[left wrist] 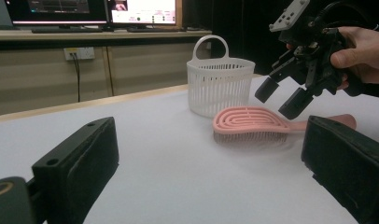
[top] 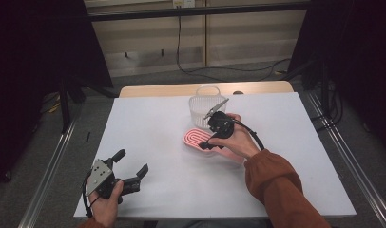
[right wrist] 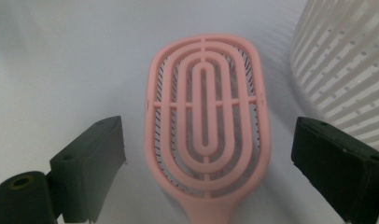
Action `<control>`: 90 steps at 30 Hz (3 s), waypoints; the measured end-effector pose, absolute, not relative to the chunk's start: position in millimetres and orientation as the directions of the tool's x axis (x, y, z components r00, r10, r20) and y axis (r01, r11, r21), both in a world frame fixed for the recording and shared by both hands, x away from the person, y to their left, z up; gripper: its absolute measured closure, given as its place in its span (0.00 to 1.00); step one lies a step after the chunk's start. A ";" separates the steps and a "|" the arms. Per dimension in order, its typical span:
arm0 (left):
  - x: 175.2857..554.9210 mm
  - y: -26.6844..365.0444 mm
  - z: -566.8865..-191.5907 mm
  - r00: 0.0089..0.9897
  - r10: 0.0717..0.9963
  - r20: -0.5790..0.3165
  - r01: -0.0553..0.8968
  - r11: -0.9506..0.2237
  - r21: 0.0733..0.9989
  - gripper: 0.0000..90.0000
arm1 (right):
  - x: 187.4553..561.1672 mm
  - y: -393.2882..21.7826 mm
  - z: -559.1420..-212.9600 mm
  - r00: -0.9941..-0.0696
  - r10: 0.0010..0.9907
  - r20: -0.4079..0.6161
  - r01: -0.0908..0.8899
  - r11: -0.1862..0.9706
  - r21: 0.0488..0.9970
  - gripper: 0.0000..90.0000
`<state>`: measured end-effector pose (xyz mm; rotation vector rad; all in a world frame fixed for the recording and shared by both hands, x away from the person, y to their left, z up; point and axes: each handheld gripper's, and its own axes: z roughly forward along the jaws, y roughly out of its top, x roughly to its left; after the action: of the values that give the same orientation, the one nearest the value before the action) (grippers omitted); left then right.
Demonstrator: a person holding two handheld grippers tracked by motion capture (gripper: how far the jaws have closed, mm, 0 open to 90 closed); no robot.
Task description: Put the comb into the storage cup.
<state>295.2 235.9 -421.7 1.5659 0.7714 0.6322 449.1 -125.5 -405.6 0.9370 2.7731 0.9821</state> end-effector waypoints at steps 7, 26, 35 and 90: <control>295.6 234.7 -421.1 0.636 0.771 -0.024 0.117 -0.065 0.991 0.04 | 452.4 -119.1 -407.4 -0.813 0.566 0.136 0.538 0.642 0.547 0.09; 296.4 234.3 -420.9 0.640 0.768 -0.020 0.114 -0.069 0.991 0.04 | 459.3 -97.8 -417.7 -0.829 0.551 0.101 0.532 0.718 0.448 0.11; 296.6 234.0 -421.3 0.642 0.766 -0.023 0.118 -0.068 0.991 0.04 | 462.8 -93.4 -423.4 -0.832 0.547 0.091 0.533 0.741 0.409 0.12; 297.7 235.5 -422.1 0.637 0.771 -0.019 0.123 -0.077 0.989 0.04 | 462.3 -88.6 -416.4 -0.826 0.559 0.074 0.546 0.762 0.348 0.22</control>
<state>297.7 235.5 -422.1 1.5834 0.7620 0.6325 462.3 -88.6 -416.4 0.9148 2.9161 0.5596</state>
